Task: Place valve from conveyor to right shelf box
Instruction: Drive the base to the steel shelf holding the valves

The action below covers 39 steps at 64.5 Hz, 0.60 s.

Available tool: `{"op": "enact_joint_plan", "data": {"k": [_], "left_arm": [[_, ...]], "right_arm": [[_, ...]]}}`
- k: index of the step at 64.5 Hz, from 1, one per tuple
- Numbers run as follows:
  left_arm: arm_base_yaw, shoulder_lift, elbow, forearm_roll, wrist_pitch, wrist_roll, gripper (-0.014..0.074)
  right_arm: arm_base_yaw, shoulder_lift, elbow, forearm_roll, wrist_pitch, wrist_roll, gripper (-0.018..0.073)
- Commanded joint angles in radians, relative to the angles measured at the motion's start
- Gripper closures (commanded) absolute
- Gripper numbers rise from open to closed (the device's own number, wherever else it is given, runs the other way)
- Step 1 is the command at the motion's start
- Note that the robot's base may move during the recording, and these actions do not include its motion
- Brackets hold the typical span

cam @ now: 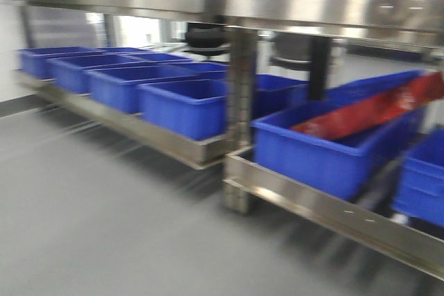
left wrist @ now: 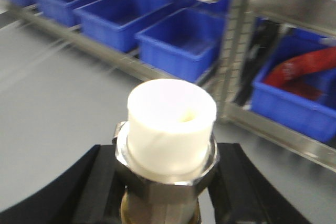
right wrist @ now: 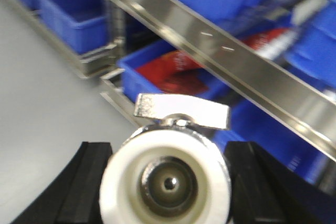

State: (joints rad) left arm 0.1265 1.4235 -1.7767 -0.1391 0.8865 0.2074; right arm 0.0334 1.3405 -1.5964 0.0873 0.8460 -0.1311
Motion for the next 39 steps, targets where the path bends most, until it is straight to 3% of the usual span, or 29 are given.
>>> {"op": "enact_joint_plan", "data": {"k": [1,39], "left_arm": [[0.0,-0.008,-0.011,-0.015,-0.048,-0.005,0.0708],[0.0,-0.008,-0.011,-0.015,-0.048,-0.005,0.0708]], "right_arm": [[-0.001,-0.014,-0.008,-0.008,-0.07,-0.007,0.0713],[-0.001,-0.014,-0.008,-0.008,-0.07,-0.007,0.0713]]}}
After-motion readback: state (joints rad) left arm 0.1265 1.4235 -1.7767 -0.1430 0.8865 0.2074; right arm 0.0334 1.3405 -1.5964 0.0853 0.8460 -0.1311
